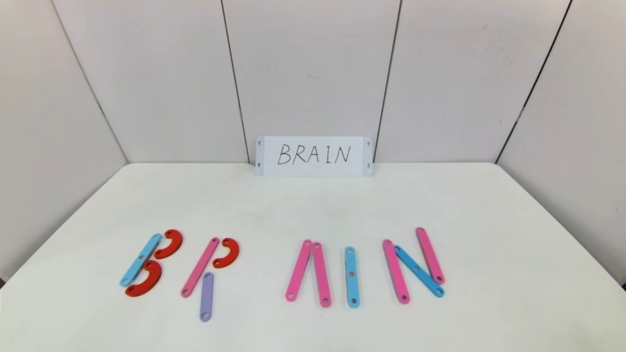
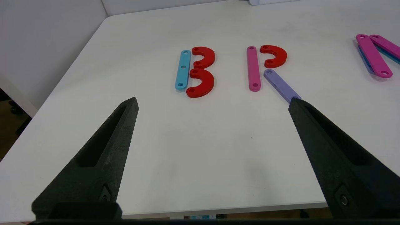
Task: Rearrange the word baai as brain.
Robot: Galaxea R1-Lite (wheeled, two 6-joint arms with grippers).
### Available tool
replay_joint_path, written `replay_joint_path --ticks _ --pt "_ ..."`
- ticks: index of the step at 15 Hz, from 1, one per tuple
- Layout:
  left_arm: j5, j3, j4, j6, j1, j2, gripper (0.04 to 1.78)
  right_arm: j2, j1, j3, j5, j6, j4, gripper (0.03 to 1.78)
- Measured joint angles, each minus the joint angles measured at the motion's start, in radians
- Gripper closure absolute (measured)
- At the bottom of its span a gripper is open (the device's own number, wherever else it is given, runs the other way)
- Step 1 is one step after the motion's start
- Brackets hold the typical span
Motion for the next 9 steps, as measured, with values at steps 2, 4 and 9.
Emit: replay_joint_path --ticks 2,4,9 --pt "0.0 0.0 0.0 -0.001 0.0 0.0 0.13 0.0 0.0 0.0 0.0 0.001 0.0 0.08" --pt "0.001 0.0 0.001 -0.003 0.0 0.0 0.13 0.0 0.0 0.0 -0.001 0.004 -0.002 0.08" --pt "0.014 0.0 0.004 -0.073 0.0 0.0 0.13 0.0 0.0 0.0 -0.001 0.011 -0.002 0.08"
